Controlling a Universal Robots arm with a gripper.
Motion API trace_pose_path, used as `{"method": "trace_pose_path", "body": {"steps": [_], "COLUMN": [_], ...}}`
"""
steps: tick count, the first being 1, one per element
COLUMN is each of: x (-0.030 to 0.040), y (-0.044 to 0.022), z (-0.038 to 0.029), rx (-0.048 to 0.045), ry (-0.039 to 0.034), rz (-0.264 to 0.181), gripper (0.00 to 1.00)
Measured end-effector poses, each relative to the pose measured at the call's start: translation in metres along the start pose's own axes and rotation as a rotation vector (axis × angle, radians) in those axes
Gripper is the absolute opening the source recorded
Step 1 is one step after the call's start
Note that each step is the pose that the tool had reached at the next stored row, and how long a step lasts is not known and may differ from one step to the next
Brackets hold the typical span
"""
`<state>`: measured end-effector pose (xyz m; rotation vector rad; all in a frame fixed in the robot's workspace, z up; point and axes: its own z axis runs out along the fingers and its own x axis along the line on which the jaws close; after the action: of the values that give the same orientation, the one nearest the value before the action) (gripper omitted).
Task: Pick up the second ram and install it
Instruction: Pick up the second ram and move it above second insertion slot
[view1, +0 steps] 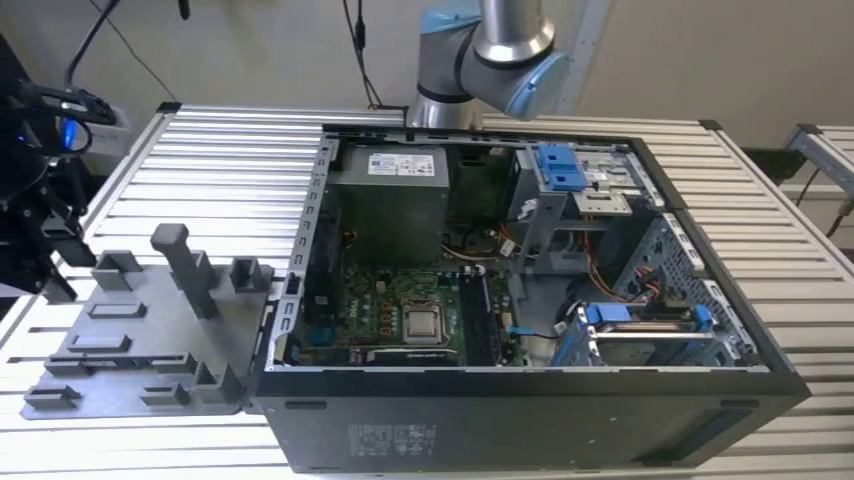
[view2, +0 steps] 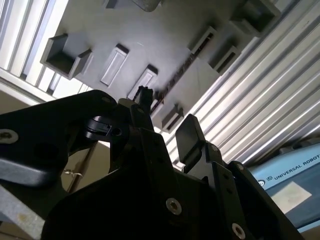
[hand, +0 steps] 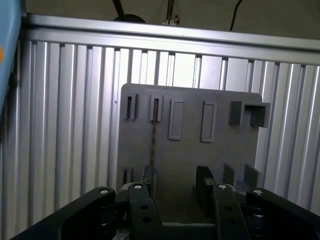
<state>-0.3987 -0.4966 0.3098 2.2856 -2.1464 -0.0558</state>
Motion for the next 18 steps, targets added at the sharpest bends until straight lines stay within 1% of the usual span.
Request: {"method": "trace_pose_path", "body": {"steps": [18], "x": [0.0011], "y": [-0.0004], "z": [0.0194], "rx": [0.0000], "ry": [0.0000], "rz": [0.000], "gripper": [0.48]}}
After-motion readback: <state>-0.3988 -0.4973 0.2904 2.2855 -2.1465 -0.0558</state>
